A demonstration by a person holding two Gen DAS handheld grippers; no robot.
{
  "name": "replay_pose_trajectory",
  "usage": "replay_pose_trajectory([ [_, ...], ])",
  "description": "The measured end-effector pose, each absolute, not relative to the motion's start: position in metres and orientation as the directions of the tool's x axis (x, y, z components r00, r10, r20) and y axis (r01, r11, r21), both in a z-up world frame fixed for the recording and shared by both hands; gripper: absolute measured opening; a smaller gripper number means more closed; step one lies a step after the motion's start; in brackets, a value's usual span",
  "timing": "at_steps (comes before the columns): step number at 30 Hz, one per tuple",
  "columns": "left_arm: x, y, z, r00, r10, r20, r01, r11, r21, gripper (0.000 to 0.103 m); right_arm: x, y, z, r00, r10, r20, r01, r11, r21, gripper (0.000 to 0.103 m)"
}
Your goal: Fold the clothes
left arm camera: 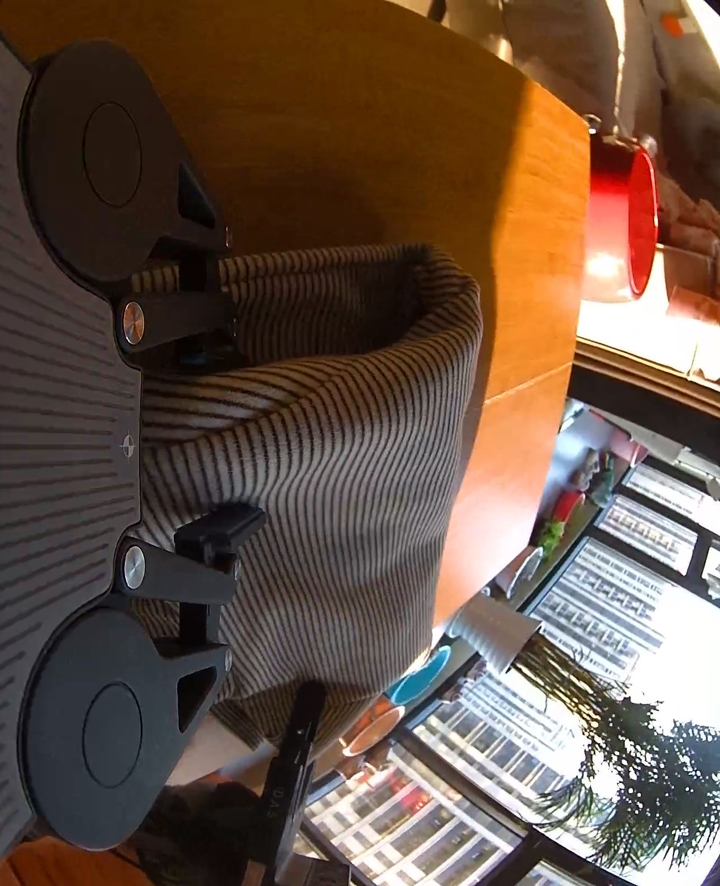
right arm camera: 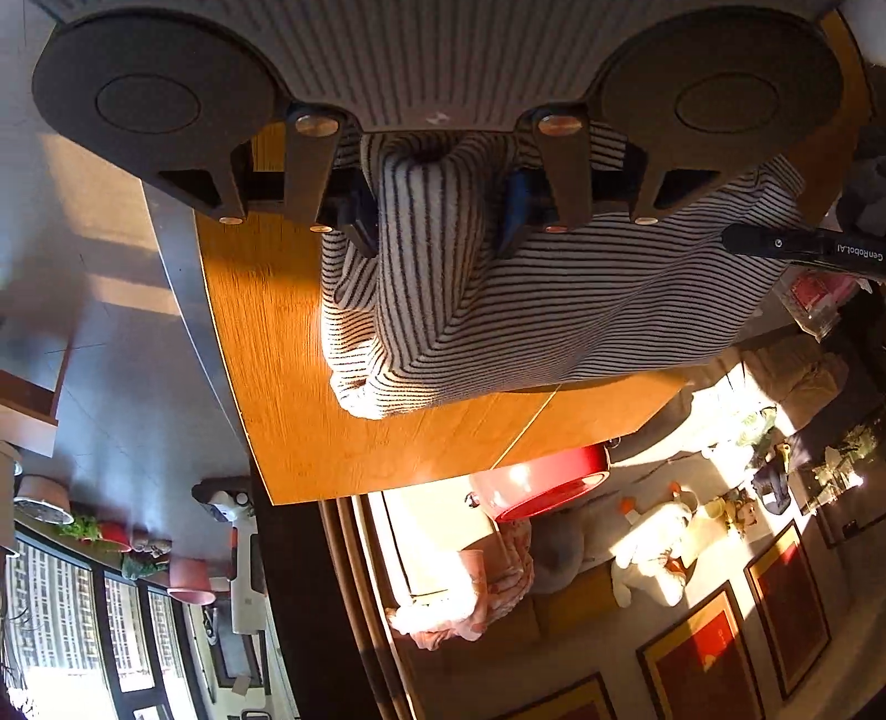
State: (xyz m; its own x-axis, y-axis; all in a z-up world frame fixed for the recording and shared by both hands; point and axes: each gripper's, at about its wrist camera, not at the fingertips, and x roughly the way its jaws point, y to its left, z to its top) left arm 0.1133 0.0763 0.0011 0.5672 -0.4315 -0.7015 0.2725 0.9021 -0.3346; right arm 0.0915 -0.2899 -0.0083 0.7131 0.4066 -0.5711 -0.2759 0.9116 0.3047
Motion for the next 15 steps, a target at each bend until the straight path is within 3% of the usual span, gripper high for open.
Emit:
replay_pose_trajectory([
  [1, 0.109, 0.077, 0.003, 0.58, -0.415, -0.701, 0.269, 0.91, -0.316, 0.064, 0.088, -0.291, -0.005, 0.715, 0.402, -0.572, -0.27, 0.913, 0.305, 0.046],
  [3, 0.1, 0.082, 0.021, 0.63, -0.382, -0.676, 0.274, 0.924, -0.266, 0.068, 0.082, -0.289, 0.005, 0.739, 0.352, -0.574, -0.253, 0.935, 0.249, 0.073],
  [5, 0.088, 0.083, 0.04, 0.676, -0.378, -0.632, 0.284, 0.926, -0.25, 0.08, 0.074, -0.291, 0.017, 0.777, 0.308, -0.549, -0.246, 0.951, 0.185, 0.076],
  [8, 0.075, 0.075, 0.058, 0.706, -0.402, -0.583, 0.318, 0.916, -0.245, 0.09, 0.066, -0.293, 0.035, 0.815, 0.324, -0.482, -0.26, 0.946, 0.196, 0.077],
  [12, 0.079, 0.038, 0.045, 0.657, -0.433, -0.617, 0.359, 0.9, -0.249, 0.092, 0.07, -0.278, 0.041, 0.819, 0.4, -0.411, -0.331, 0.915, 0.229, 0.082],
  [15, 0.093, 0.018, 0.012, 0.619, -0.393, -0.679, 0.338, 0.915, -0.221, 0.092, 0.09, -0.27, 0.018, 0.769, 0.461, -0.443, -0.352, 0.884, 0.308, 0.087],
])
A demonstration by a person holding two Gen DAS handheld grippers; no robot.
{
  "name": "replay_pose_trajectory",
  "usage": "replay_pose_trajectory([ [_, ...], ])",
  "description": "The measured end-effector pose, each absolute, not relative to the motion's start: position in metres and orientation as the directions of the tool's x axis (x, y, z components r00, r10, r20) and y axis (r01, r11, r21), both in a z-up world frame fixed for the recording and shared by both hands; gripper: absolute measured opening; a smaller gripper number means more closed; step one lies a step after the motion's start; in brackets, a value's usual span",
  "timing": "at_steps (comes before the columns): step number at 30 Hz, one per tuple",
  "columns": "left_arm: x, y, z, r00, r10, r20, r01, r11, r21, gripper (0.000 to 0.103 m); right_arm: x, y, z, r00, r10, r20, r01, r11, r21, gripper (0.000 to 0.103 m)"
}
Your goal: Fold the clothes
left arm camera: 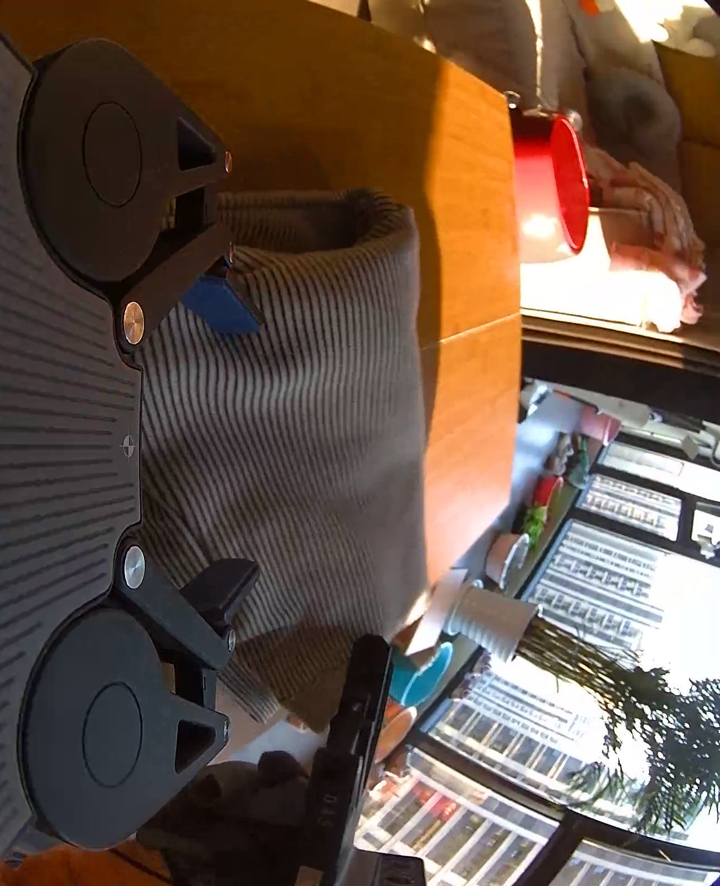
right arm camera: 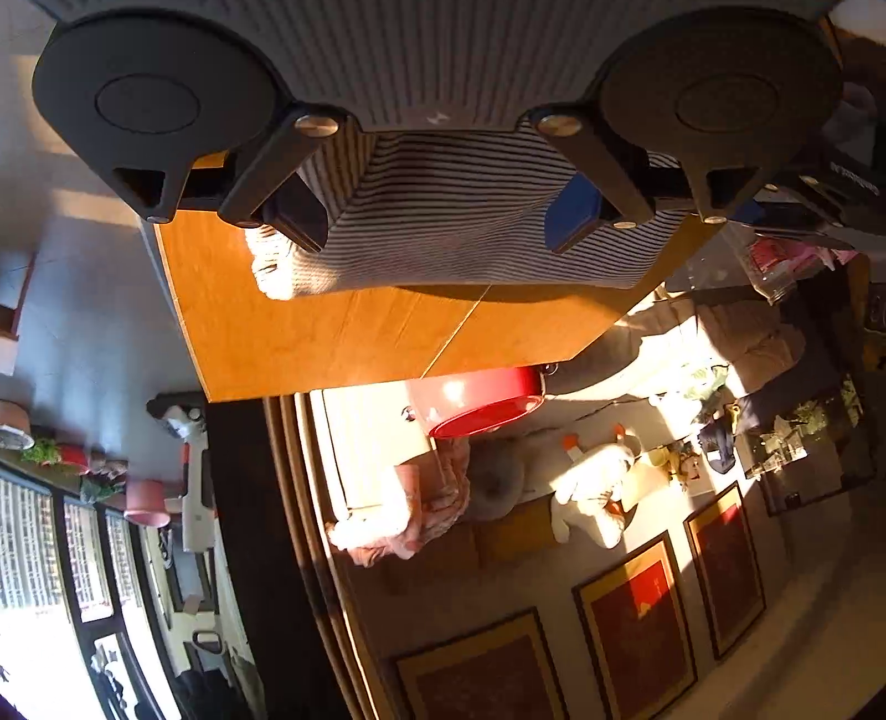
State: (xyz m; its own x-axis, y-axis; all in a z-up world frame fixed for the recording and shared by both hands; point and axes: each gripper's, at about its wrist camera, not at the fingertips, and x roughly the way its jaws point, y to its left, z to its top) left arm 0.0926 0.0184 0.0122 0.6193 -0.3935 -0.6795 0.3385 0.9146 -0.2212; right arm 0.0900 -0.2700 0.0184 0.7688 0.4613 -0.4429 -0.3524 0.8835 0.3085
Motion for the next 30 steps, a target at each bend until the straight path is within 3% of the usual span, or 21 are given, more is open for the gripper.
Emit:
replay_pose_trajectory([
  [2, 0.095, 0.013, 0.001, 0.626, -0.375, -0.683, 0.345, 0.919, -0.189, 0.098, 0.105, -0.266, -0.001, 0.73, 0.492, -0.475, -0.343, 0.864, 0.368, 0.088],
  [5, 0.093, 0.013, -0.003, 0.632, -0.387, -0.672, 0.364, 0.913, -0.183, 0.103, 0.1, -0.267, -0.012, 0.74, 0.508, -0.441, -0.364, 0.853, 0.373, 0.095],
  [13, 0.098, 0.006, -0.018, 0.708, -0.364, -0.605, 0.374, 0.92, -0.115, 0.103, 0.09, -0.26, -0.011, 0.757, 0.487, -0.436, -0.349, 0.865, 0.361, 0.1],
  [21, 0.132, 0.014, -0.022, 0.755, -0.379, -0.535, 0.351, 0.923, -0.158, 0.103, 0.071, -0.248, -0.012, 0.753, 0.481, -0.449, -0.333, 0.867, 0.371, 0.103],
  [30, 0.12, 0.034, -0.001, 0.717, -0.407, -0.565, 0.33, 0.913, -0.239, 0.103, 0.032, -0.222, 0.011, 0.754, 0.451, -0.478, -0.407, 0.891, 0.199, 0.103],
])
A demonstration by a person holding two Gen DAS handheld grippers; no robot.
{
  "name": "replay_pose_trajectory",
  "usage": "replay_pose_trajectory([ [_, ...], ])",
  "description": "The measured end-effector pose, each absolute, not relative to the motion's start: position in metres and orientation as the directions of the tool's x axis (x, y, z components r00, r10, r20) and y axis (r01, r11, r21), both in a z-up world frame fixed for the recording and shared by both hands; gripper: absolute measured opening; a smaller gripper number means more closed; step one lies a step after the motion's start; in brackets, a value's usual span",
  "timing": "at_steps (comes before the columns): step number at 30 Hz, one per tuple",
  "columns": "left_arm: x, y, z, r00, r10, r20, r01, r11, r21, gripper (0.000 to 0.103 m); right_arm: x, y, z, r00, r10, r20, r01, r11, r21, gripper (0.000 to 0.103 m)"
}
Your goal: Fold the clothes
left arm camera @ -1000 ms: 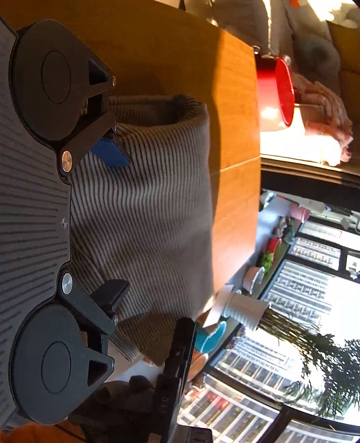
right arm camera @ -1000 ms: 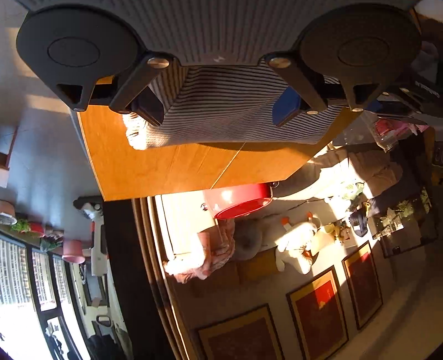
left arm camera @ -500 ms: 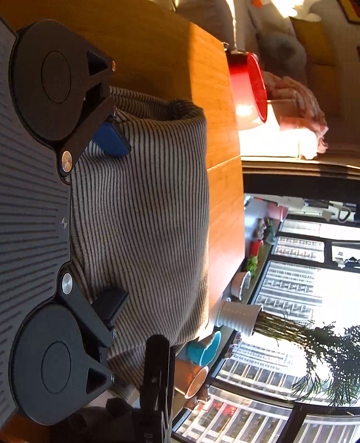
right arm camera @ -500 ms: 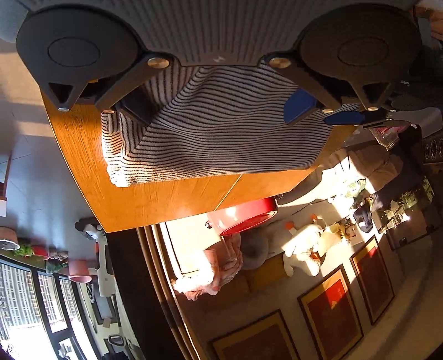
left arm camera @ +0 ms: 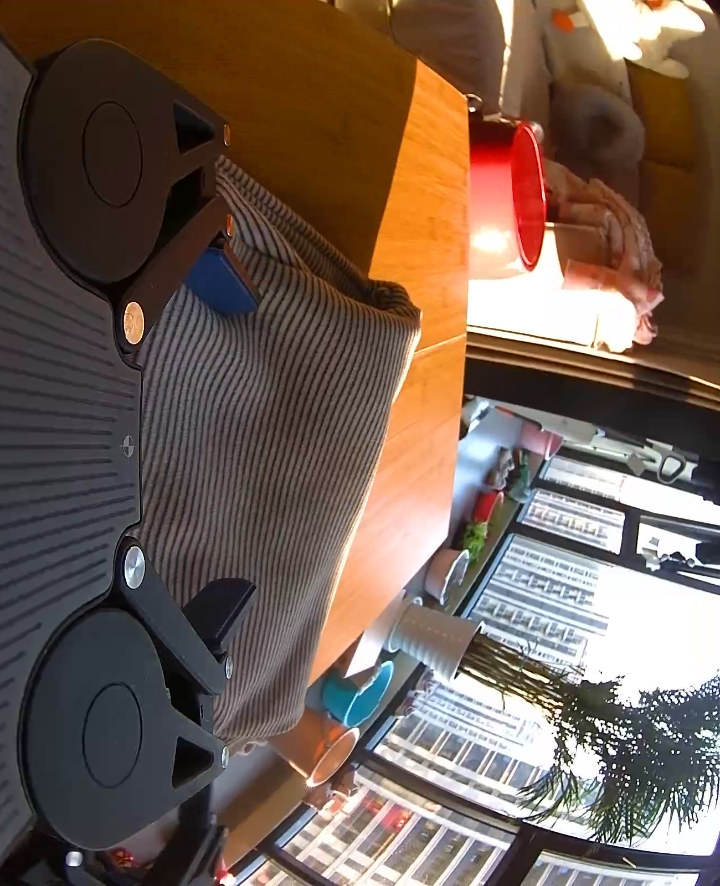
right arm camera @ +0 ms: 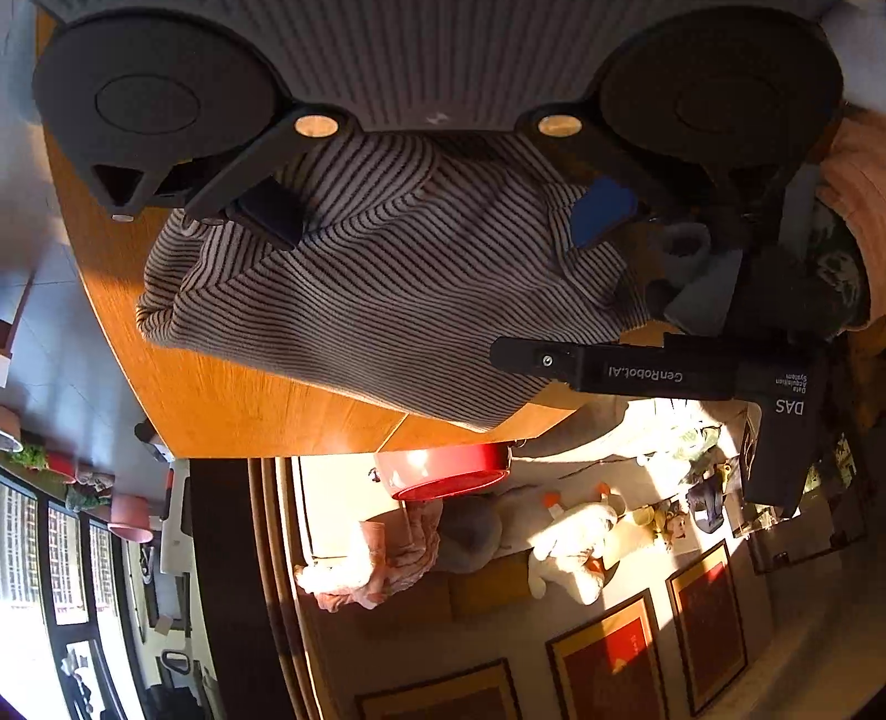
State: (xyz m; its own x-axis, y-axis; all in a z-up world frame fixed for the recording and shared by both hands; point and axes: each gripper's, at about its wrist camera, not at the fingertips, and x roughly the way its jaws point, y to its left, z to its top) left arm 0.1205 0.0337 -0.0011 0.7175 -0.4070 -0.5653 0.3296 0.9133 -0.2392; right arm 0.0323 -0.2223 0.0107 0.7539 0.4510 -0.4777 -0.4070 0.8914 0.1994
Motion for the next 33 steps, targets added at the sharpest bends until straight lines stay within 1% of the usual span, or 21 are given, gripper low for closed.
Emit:
replay_pose_trajectory([
  [2, 0.111, 0.037, 0.007, 0.699, -0.427, -0.573, 0.336, 0.904, -0.263, 0.103, 0.032, -0.23, 0.026, 0.788, 0.413, -0.456, -0.396, 0.908, 0.137, 0.102],
  [3, 0.107, 0.037, 0.01, 0.685, -0.447, -0.575, 0.344, 0.895, -0.286, 0.103, 0.034, -0.233, 0.034, 0.81, 0.383, -0.444, -0.383, 0.919, 0.093, 0.092],
  [4, 0.103, 0.033, 0.01, 0.661, -0.473, -0.583, 0.359, 0.881, -0.308, 0.1, 0.04, -0.236, 0.043, 0.836, 0.336, -0.434, -0.356, 0.934, 0.038, 0.085],
  [5, 0.1, 0.029, 0.011, 0.636, -0.498, -0.589, 0.373, 0.867, -0.33, 0.088, 0.048, -0.238, 0.047, 0.845, 0.308, -0.437, -0.339, 0.941, 0.007, 0.073],
  [6, 0.097, 0.025, 0.012, 0.611, -0.523, -0.595, 0.387, 0.852, -0.352, 0.082, 0.057, -0.24, 0.05, 0.854, 0.279, -0.44, -0.322, 0.946, -0.025, 0.063],
  [7, 0.094, 0.022, 0.013, 0.584, -0.548, -0.599, 0.4, 0.836, -0.375, 0.067, 0.068, -0.241, 0.049, 0.852, 0.264, -0.453, -0.317, 0.947, -0.044, 0.059],
  [8, 0.092, 0.017, 0.01, 0.547, -0.577, -0.607, 0.413, 0.816, -0.404, 0.062, 0.079, -0.242, 0.044, 0.842, 0.257, -0.475, -0.316, 0.948, -0.047, 0.057],
  [10, 0.089, 0.01, 0.003, 0.489, -0.617, -0.617, 0.43, 0.786, -0.444, 0.062, 0.098, -0.241, 0.026, 0.802, 0.264, -0.536, -0.331, 0.943, -0.032, 0.057],
  [12, 0.091, 0.008, -0.003, 0.486, -0.602, -0.633, 0.428, 0.796, -0.428, 0.062, 0.112, -0.239, 0.004, 0.764, 0.26, -0.591, -0.339, 0.941, -0.024, 0.057],
  [13, 0.093, 0.008, -0.006, 0.49, -0.592, -0.64, 0.425, 0.803, -0.418, 0.06, 0.112, -0.239, -0.005, 0.768, 0.263, -0.584, -0.337, 0.941, -0.019, 0.057],
  [14, 0.097, 0.013, -0.008, 0.488, -0.597, -0.637, 0.413, 0.801, -0.434, 0.056, 0.109, -0.24, -0.005, 0.773, 0.264, -0.578, -0.332, 0.943, -0.013, 0.057],
  [16, 0.105, 0.021, -0.009, 0.484, -0.606, -0.631, 0.395, 0.795, -0.46, 0.054, 0.103, -0.243, -0.006, 0.782, 0.265, -0.565, -0.322, 0.947, -0.002, 0.057],
  [18, 0.112, 0.025, -0.009, 0.501, -0.591, -0.632, 0.384, 0.807, -0.45, 0.052, 0.093, -0.243, -0.007, 0.784, 0.26, -0.563, -0.318, 0.948, -0.004, 0.057],
  [22, 0.12, 0.027, -0.01, 0.55, -0.547, -0.631, 0.369, 0.837, -0.403, 0.052, 0.065, -0.241, -0.007, 0.78, 0.275, -0.562, -0.324, 0.946, 0.012, 0.058],
  [27, 0.129, 0.032, -0.009, 0.609, -0.476, -0.634, 0.327, 0.879, -0.346, 0.053, 0.031, -0.228, -0.006, 0.762, 0.334, -0.556, -0.372, 0.927, 0.047, 0.063],
  [30, 0.13, 0.036, -0.009, 0.632, -0.443, -0.636, 0.305, 0.897, -0.321, 0.054, 0.019, -0.217, -0.005, 0.747, 0.37, -0.552, -0.397, 0.915, 0.076, 0.065],
  [33, 0.128, 0.042, -0.007, 0.644, -0.428, -0.634, 0.285, 0.904, -0.319, 0.058, 0.012, -0.207, -0.006, 0.732, 0.403, -0.55, -0.421, 0.901, 0.101, 0.066],
])
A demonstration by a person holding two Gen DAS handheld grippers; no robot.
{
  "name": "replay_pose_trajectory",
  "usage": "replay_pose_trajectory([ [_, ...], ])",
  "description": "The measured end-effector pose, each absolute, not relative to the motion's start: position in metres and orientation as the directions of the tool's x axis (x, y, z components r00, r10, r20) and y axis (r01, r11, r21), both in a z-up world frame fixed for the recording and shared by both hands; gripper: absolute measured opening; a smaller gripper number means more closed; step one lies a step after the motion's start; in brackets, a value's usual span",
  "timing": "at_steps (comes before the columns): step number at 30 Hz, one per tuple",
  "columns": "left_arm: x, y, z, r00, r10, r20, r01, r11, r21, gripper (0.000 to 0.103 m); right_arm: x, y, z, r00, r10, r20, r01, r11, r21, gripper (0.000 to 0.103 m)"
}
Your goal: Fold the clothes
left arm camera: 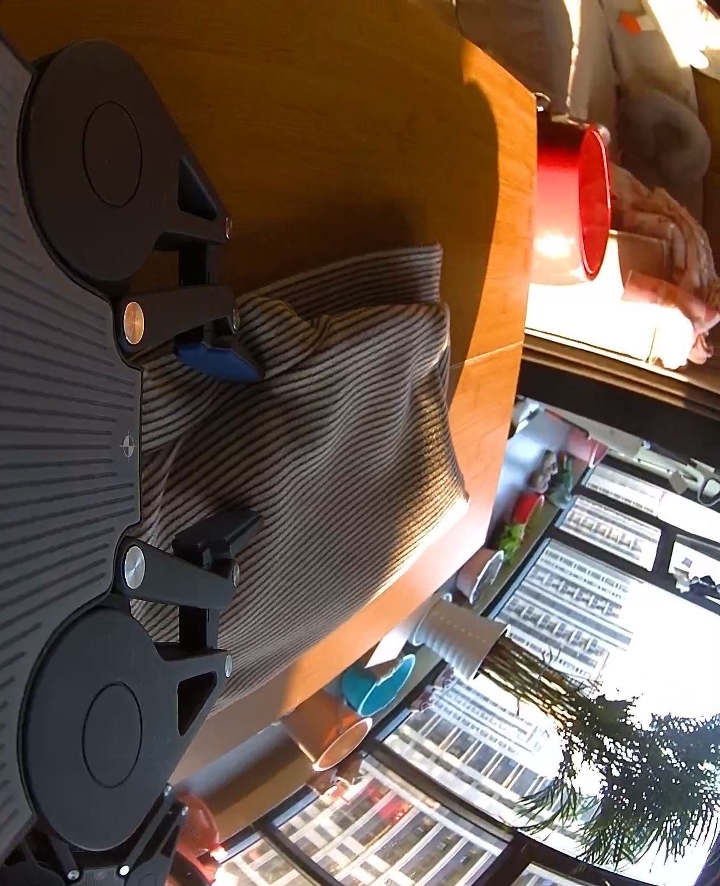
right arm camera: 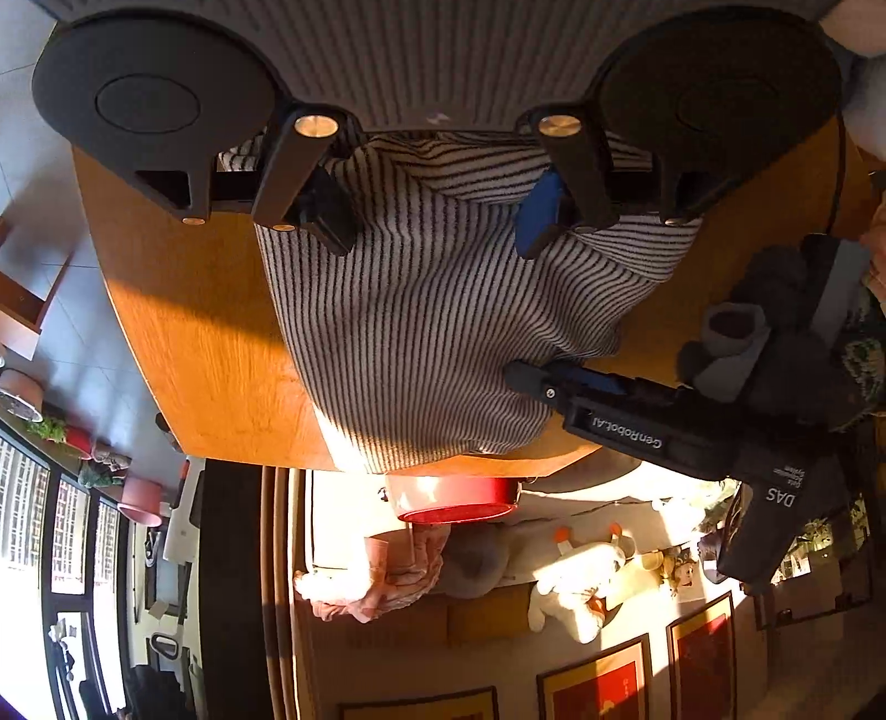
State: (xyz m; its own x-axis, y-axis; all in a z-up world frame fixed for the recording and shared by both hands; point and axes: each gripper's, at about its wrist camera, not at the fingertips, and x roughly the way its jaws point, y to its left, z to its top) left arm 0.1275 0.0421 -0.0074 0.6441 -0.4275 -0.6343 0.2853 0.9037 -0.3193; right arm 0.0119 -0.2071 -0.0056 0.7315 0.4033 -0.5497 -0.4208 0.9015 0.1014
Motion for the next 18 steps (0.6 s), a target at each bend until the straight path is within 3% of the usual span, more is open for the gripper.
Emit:
replay_pose_trajectory([
  [5, 0.113, 0.045, 0.005, 0.65, -0.421, -0.632, 0.286, 0.907, -0.311, 0.063, 0.013, -0.198, -0.006, 0.728, 0.415, -0.545, -0.444, 0.892, 0.087, 0.069],
  [10, 0.083, 0.038, 0.027, 0.642, -0.491, -0.588, 0.376, 0.871, -0.317, 0.068, 0.013, -0.208, 0.01, 0.75, 0.401, -0.526, -0.447, 0.894, 0.045, 0.073],
  [14, 0.072, 0.024, 0.018, 0.565, -0.549, -0.616, 0.437, 0.832, -0.34, 0.062, 0.015, -0.217, 0.02, 0.785, 0.367, -0.499, -0.416, 0.909, 0.015, 0.07],
  [18, 0.075, 0.02, 0.002, 0.549, -0.537, -0.641, 0.444, 0.837, -0.32, 0.056, 0.013, -0.21, 0.003, 0.738, 0.359, -0.571, -0.44, 0.898, -0.005, 0.064],
])
